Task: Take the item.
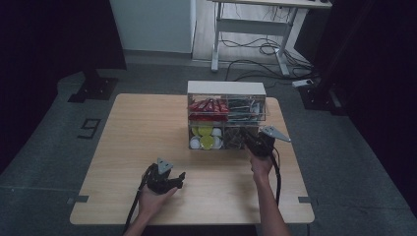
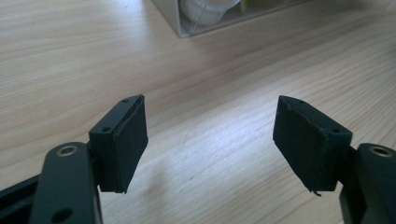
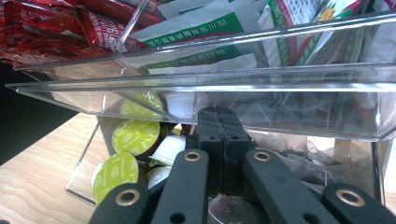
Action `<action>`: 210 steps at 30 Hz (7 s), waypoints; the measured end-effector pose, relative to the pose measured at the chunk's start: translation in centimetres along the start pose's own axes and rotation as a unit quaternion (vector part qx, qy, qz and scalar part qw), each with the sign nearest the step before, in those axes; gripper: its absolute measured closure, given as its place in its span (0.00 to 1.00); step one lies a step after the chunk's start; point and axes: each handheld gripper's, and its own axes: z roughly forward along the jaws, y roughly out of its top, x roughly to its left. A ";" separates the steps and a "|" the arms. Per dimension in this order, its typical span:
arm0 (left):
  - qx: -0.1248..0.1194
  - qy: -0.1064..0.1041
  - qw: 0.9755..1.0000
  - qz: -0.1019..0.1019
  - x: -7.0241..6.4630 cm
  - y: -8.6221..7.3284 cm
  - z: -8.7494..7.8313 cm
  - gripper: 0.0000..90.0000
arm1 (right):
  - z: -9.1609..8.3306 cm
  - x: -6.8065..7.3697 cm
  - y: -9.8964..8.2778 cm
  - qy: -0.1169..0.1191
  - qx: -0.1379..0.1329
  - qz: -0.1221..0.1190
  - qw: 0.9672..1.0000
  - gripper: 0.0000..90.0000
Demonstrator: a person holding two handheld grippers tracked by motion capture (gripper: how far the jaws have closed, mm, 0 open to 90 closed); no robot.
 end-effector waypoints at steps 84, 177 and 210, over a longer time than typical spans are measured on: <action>-0.064 0.026 0.996 0.048 -5.8 10.1 6.5 0.37 | -0.2 0.2 -0.1 0.012 -0.004 0.013 1.000 0.99; -0.097 -0.009 0.995 0.023 -3.4 6.5 1.1 0.45 | -0.3 -0.4 -0.4 0.001 -0.006 0.016 1.000 0.99; -0.074 0.005 0.997 0.004 -0.5 2.5 -0.5 0.45 | -0.2 -0.4 -0.6 -0.004 -0.003 0.012 1.000 0.99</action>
